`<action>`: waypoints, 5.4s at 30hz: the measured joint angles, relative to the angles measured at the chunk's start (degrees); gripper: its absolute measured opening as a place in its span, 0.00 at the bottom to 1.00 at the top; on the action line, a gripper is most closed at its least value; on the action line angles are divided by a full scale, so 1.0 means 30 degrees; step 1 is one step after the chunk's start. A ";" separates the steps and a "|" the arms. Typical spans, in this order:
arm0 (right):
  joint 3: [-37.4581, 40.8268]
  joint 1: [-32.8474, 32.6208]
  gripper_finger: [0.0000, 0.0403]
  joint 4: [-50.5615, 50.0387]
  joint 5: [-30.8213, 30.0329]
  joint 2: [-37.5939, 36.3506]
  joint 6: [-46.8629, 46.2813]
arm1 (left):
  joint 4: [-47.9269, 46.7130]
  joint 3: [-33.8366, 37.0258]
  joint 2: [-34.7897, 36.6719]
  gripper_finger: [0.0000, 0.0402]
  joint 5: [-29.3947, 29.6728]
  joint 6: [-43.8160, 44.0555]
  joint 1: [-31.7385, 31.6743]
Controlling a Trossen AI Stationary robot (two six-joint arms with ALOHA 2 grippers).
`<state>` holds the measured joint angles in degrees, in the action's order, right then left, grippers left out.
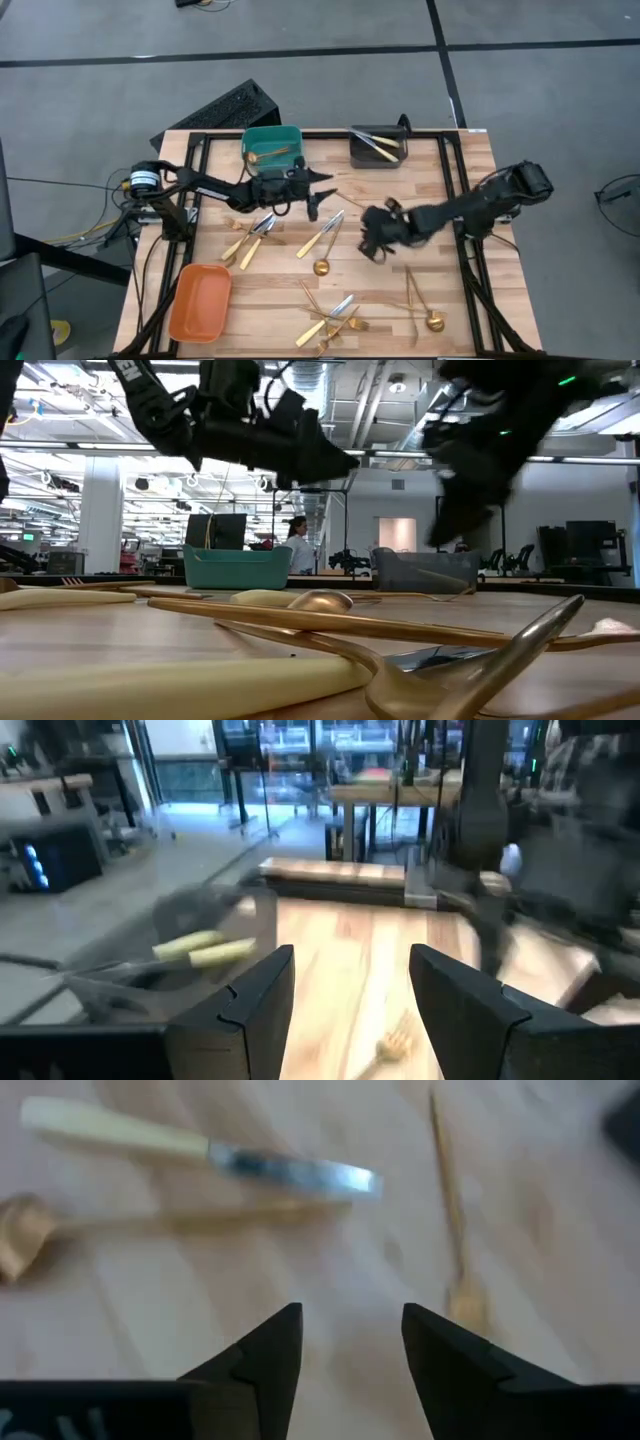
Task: Sort silverware by color (type)
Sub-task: Put the gold fork into the orange bin
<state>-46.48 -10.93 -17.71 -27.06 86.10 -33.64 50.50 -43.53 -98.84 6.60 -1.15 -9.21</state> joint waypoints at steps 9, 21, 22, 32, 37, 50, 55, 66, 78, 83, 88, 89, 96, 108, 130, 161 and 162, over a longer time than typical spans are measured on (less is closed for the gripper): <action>0.0857 0.4009 0.47 0.9249 0.7826 0.2783 0.7970 | -0.6727 -0.0052 0.0728 0.47 0.5986 0.0811 0.1636; 0.0942 0.7429 0.44 1.4521 1.0493 0.2501 1.1541 | -1.3300 0.0391 0.2002 0.47 0.9120 0.8024 0.3871; 0.0923 0.7660 0.44 1.4597 1.0719 0.2495 1.1538 | -1.2288 0.0643 0.1995 0.47 0.8615 0.8496 0.4028; 0.0912 0.8083 0.44 1.2887 1.1112 0.0631 1.0246 | -0.9196 0.0622 -0.0355 0.47 0.7383 0.9117 0.5403; 0.0902 0.7832 0.44 0.8447 1.0128 -0.0969 1.0038 | -1.1126 0.0280 -0.0543 0.47 0.7501 0.9855 0.5507; 0.0869 0.8798 0.44 0.5297 0.7998 0.2809 0.7912 | -1.4146 0.0225 0.3783 0.47 1.1088 0.8522 0.5331; 0.0775 0.8838 0.41 0.4352 0.7603 0.4074 0.6754 | -1.4713 0.0239 0.3838 0.47 1.0588 0.7780 0.5267; 0.0825 0.7471 0.07 0.2711 0.6267 0.3672 0.6198 | -1.3346 0.0247 0.3837 0.47 1.0310 0.7476 0.4318; 0.2524 0.5119 0.06 0.9704 0.6773 -0.0968 0.6470 | -0.9023 0.0254 0.1937 0.47 0.8921 0.5242 0.4305; 0.4408 0.3939 0.06 1.7146 0.6359 -0.0973 0.8058 | -0.7857 0.0261 0.1944 0.47 0.8913 0.5002 0.4386; 0.4806 0.2728 0.06 2.1090 0.4135 0.0382 1.0140 | -0.5676 0.0261 0.1944 0.47 0.8855 0.4157 0.4414; 0.4771 0.2489 0.06 2.1626 0.3759 0.0626 1.0534 | -0.5110 0.0261 0.1944 0.47 0.8606 0.3738 0.4451; 0.4212 0.1479 0.04 2.1434 0.1970 0.1917 1.1858 | -0.2270 0.0225 0.2067 0.43 0.7358 0.2739 0.4530; 0.3630 0.0768 0.04 2.1584 0.1961 0.2072 1.2302 | -0.2211 0.0239 0.2037 0.02 0.5858 0.1226 0.4775; 0.3623 0.2293 0.31 1.4557 0.2045 0.1963 0.4216 | -2.3346 0.0261 0.3554 0.19 0.4028 0.5661 0.5911; 0.3623 0.1066 0.31 1.3829 0.2023 0.1861 0.4733 | -2.8705 -0.1021 0.3496 0.25 0.1854 0.3293 0.6083; 0.3623 0.1066 0.31 1.3832 0.2023 0.1861 0.4731 | -2.8764 -0.1021 0.3479 0.25 0.1793 0.3293 0.6083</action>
<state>-35.62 -7.73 23.79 -20.99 91.68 -19.45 -35.79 -46.59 -88.41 11.98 8.73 9.04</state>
